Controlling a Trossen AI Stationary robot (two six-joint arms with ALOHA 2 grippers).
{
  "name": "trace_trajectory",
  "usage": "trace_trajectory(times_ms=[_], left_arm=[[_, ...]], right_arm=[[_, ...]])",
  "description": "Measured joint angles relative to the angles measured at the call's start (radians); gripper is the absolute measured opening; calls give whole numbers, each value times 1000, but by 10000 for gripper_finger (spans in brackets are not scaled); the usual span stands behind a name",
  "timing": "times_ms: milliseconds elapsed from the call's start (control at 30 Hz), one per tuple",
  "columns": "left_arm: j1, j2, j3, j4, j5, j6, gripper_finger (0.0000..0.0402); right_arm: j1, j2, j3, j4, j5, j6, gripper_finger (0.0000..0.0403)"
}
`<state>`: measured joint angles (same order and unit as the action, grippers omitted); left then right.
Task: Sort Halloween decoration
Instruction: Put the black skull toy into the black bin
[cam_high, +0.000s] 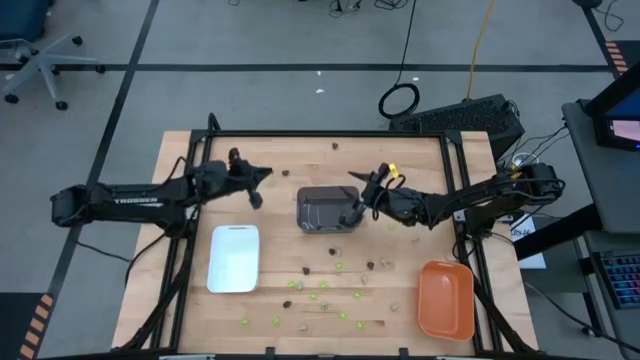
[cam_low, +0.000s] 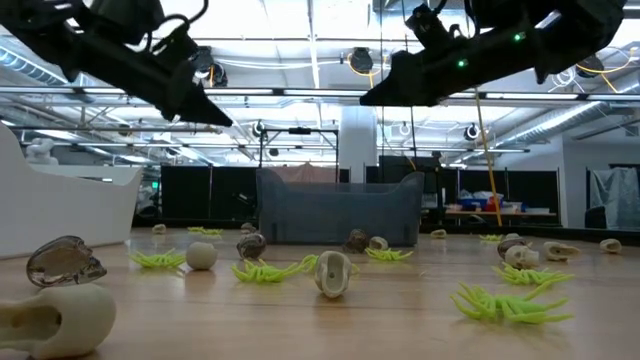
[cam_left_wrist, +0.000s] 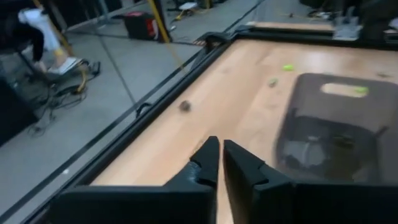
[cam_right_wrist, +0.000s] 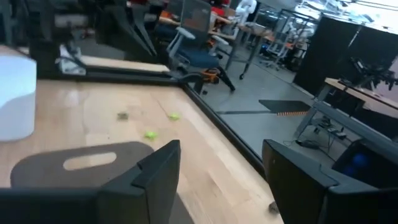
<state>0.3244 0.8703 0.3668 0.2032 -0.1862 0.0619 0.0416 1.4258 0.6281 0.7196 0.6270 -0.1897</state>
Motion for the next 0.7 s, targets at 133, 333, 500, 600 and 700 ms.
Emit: trace_trajectory(times_ms=[133, 333, 500, 600, 700], left_arm=[[128, 2, 0, -10, 121, 40, 77], [269, 88, 26, -8, 274, 106, 142], [340, 232, 122, -34, 287, 115, 151], [350, 308, 187, -88, 311, 146, 142], [340, 357, 222, -176, 309, 164, 129]], right_arm=[[-21, 1, 0, 1, -1, 2, 214], [-43, 1, 0, 14, -3, -45, 214], [-59, 1, 0, 17, -3, -38, 214], [-61, 1, 0, 13, -3, -35, 214], [-61, 2, 0, -8, -3, -32, 214]])
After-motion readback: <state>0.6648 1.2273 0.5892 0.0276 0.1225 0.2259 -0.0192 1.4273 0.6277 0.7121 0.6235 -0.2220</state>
